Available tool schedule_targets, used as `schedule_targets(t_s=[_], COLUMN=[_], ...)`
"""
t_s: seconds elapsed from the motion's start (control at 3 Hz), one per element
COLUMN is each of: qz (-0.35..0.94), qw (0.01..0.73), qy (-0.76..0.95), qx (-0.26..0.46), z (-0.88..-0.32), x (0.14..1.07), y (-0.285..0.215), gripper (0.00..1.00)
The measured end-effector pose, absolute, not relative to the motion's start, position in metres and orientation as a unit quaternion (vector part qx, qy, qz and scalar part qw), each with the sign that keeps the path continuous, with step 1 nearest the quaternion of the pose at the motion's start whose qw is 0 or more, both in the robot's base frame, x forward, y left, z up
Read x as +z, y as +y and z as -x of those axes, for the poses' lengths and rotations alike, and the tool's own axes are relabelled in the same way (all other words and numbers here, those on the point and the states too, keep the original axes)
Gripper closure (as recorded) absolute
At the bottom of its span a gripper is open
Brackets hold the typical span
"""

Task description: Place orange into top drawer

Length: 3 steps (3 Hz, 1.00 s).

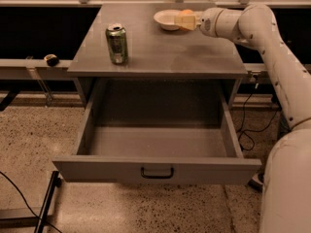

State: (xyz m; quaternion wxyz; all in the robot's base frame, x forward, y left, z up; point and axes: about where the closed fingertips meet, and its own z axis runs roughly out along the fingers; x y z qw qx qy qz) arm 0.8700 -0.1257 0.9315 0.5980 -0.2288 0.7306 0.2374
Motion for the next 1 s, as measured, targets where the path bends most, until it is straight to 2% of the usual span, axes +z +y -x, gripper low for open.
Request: schedule_targets(t_s=[0.33,1.0], qz=[0.316,0.375], qw=[0.563,0.505], qy=[0.724,0.726], qx=[0.241,0.278], z=[-0.833,-0.756], x=[0.928,0.874], y=[-0.108,-0.112], gripper=[1.0,1.0])
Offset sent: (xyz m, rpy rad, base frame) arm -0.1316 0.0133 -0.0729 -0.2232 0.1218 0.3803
